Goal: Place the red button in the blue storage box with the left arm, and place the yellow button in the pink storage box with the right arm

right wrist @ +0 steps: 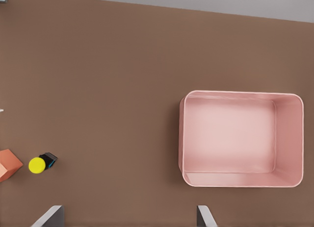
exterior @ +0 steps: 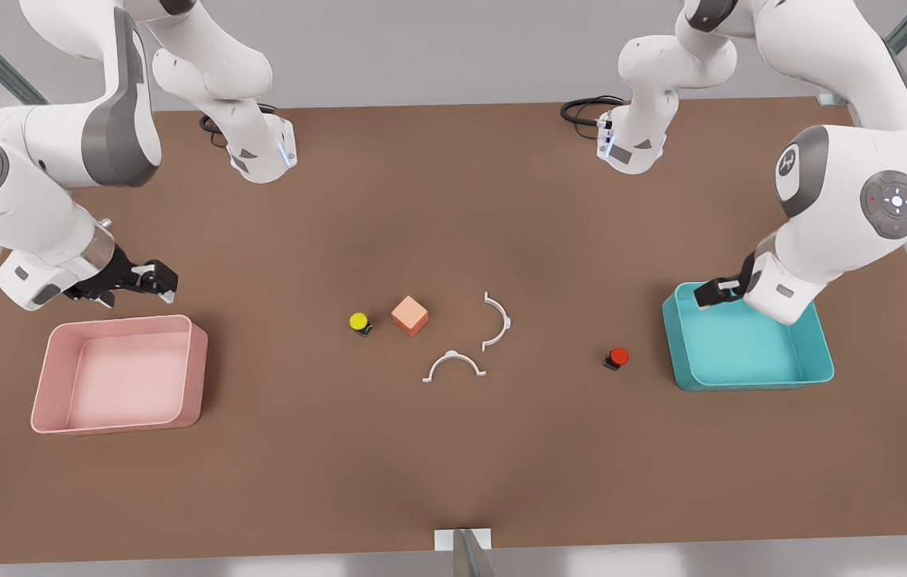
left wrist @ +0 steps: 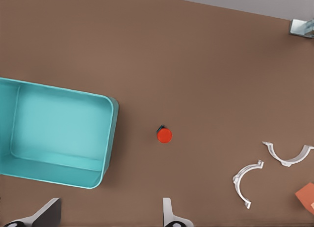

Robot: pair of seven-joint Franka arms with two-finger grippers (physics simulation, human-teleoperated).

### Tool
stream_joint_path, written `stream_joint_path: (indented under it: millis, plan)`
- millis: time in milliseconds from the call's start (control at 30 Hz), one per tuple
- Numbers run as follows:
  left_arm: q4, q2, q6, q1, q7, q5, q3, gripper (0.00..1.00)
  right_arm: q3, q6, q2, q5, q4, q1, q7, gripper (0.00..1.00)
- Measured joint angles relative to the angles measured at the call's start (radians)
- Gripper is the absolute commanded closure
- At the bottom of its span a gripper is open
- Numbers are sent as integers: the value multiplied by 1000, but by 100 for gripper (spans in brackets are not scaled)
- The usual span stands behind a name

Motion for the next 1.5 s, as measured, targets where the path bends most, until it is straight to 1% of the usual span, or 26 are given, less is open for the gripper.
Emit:
stream_joint_path:
  millis: [67,133,200,233,300,367,500,567,633,767,933,1100,1133,1167,1200,1467,1500]
  plan:
    - [-1,12,-2,-26,20,0,-2,0,-1,0,2,-1,1,0,-1,0]
    - [-31,65,39,-93,40,0,-3,0,1,0,4,-2,2,-1,0,0]
    - [-153,97,143,-137,63,-1,-4,0,8,8,34,-2,20,3,3,0]
    - [-185,134,196,-144,75,-3,-4,0,14,13,59,-3,30,4,7,0]
    - [-209,211,297,-152,98,-7,-4,0,22,37,119,-3,27,17,17,0]
    - [-229,258,387,-151,127,-7,-2,0,36,69,168,-4,-4,74,40,0]
    - [-367,255,570,-134,205,-9,4,0,44,155,236,-27,-99,274,138,0]
    - [-462,235,670,-112,251,-9,5,0,50,204,250,-35,-160,323,210,0]
    - [-534,223,761,-105,294,-9,6,0,57,248,278,-40,-182,353,288,0]
    - [-568,231,875,-105,369,-4,8,0,59,326,335,-40,-185,372,436,0]
    - [-576,261,943,-104,444,2,17,0,70,408,391,-28,-191,397,619,0]
    - [-606,295,972,-109,500,3,20,1,78,479,405,-24,-280,392,772,0]
    - [-608,301,976,-110,510,3,20,10,78,496,405,-24,-301,390,798,0]
    - [-609,304,979,-110,518,3,20,23,78,514,407,-24,-319,389,822,0]
    - [-610,305,981,-111,526,4,21,29,79,529,409,-24,-329,388,845,0]
    - [-609,292,990,-108,577,5,20,51,79,691,430,-44,-446,377,990,1]
    - [-608,278,988,-107,579,7,20,57,79,710,430,-48,-453,375,1004,4]
